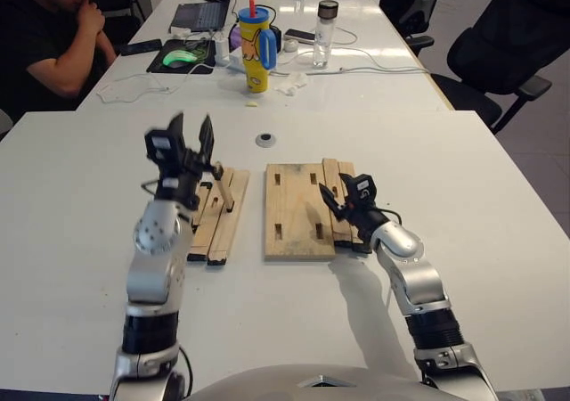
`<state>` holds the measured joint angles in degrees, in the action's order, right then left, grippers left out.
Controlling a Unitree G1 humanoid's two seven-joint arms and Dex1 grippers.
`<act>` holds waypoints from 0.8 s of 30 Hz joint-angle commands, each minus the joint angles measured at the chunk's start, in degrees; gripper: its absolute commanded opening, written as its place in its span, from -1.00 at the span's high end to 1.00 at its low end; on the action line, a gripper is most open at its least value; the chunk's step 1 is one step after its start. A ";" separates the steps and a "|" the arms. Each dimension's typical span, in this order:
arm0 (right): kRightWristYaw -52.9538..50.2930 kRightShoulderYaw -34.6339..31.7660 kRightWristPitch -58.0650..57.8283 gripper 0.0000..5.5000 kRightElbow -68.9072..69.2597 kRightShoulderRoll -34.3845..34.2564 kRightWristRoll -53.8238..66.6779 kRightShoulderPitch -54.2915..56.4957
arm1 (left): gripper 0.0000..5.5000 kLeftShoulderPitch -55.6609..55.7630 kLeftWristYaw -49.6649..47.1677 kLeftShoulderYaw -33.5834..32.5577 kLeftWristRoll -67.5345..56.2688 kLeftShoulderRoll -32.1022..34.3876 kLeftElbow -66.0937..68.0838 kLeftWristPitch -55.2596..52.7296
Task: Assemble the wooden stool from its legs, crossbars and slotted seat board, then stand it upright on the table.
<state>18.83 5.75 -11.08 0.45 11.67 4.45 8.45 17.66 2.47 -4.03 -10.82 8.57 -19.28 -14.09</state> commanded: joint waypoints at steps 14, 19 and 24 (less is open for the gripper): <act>-0.68 0.15 1.44 0.01 -1.91 -1.87 -1.55 1.88 | 0.16 7.18 2.61 0.23 -2.70 -0.47 5.37 -11.46; -0.57 0.13 1.75 0.01 -2.40 -1.90 -1.69 2.06 | 0.16 10.01 2.51 -0.14 -2.27 -0.24 4.14 -10.15; -0.55 0.40 1.98 0.01 -2.48 -2.12 -1.97 2.15 | 0.16 3.93 4.77 4.28 -1.23 -0.80 14.37 -16.50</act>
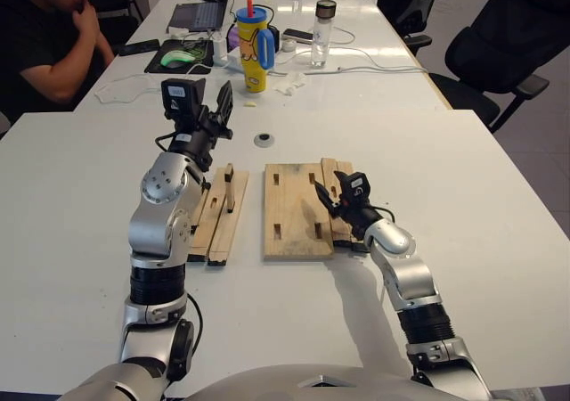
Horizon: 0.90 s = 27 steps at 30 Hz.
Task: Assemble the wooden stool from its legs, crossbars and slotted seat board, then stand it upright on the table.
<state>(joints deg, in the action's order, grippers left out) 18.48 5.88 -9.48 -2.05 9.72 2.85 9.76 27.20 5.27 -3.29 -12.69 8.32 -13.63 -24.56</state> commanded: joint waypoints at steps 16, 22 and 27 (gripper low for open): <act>-0.02 0.51 1.29 0.01 -0.39 0.24 -0.41 0.56 | 0.16 -4.28 -4.16 -2.78 5.76 -1.58 -4.36 13.14; -0.47 -0.41 0.80 0.01 1.33 0.47 0.05 -0.95 | 0.16 -12.27 -0.63 -10.92 4.23 7.48 -6.11 0.54; -0.63 -1.02 0.19 0.01 2.29 0.24 0.30 -1.67 | 0.16 -18.27 11.87 -12.88 -1.85 14.66 5.42 -8.50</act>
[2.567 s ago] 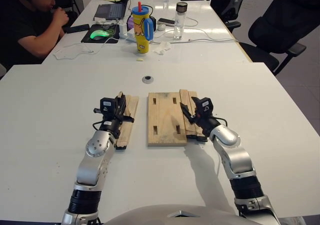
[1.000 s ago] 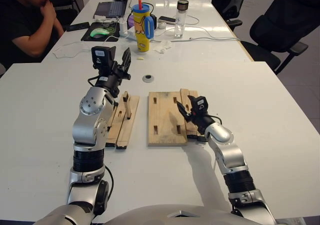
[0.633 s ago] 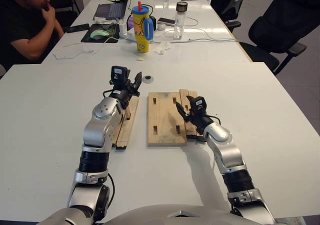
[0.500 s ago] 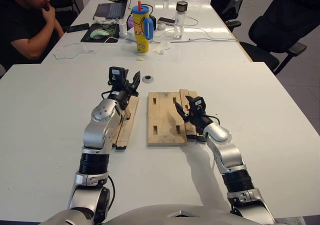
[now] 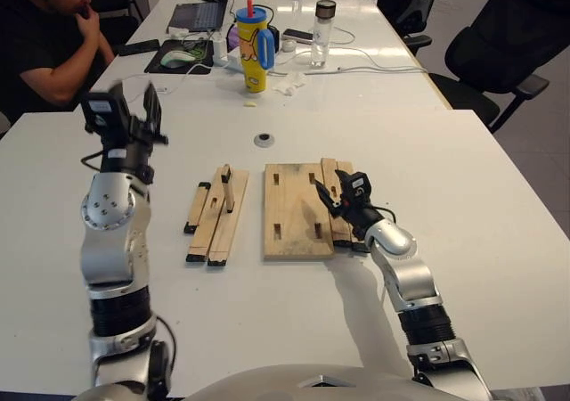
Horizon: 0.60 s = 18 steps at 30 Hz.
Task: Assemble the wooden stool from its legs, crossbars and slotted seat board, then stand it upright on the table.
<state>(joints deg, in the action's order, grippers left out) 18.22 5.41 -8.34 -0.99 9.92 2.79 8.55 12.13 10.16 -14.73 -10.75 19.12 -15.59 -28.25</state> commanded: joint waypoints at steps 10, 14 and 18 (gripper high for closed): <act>0.00 -0.62 -1.47 0.01 1.12 0.35 0.13 -0.16 | 0.16 -5.64 17.33 1.60 -8.36 5.73 15.89 -9.91; -0.08 -0.53 -1.56 0.01 1.20 0.27 0.08 -0.38 | 0.16 -6.31 17.86 3.16 -8.57 5.82 16.27 -11.09; -0.27 -0.74 -1.61 0.01 0.92 0.23 0.10 -0.28 | 0.16 -5.48 17.76 4.76 -7.99 5.81 16.98 -11.74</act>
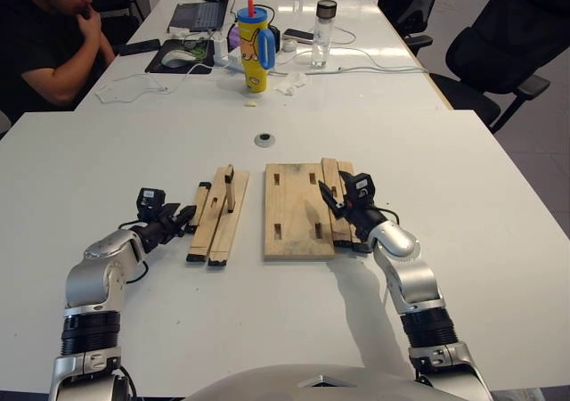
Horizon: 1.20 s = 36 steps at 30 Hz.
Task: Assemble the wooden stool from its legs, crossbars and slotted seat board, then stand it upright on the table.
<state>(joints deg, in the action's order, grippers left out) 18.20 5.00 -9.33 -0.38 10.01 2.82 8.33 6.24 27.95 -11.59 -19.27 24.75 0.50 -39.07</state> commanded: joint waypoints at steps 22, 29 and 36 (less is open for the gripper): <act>-3.10 -2.23 -2.51 0.01 1.23 -1.11 0.78 3.75 | 0.52 4.28 -8.26 6.09 10.69 3.05 3.06 2.99; -0.59 -7.83 -13.41 0.01 9.06 -2.96 14.56 10.24 | 0.52 15.15 -9.22 1.91 6.87 0.34 -9.83 19.60; -1.00 -15.07 -32.91 0.01 18.08 -6.48 43.32 16.86 | 0.52 19.57 -1.00 13.43 10.11 1.74 -18.45 25.14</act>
<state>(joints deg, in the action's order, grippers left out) 17.60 -8.27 -36.98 15.18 4.06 38.79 23.74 24.99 23.99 -2.89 -12.04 25.26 -17.70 -15.54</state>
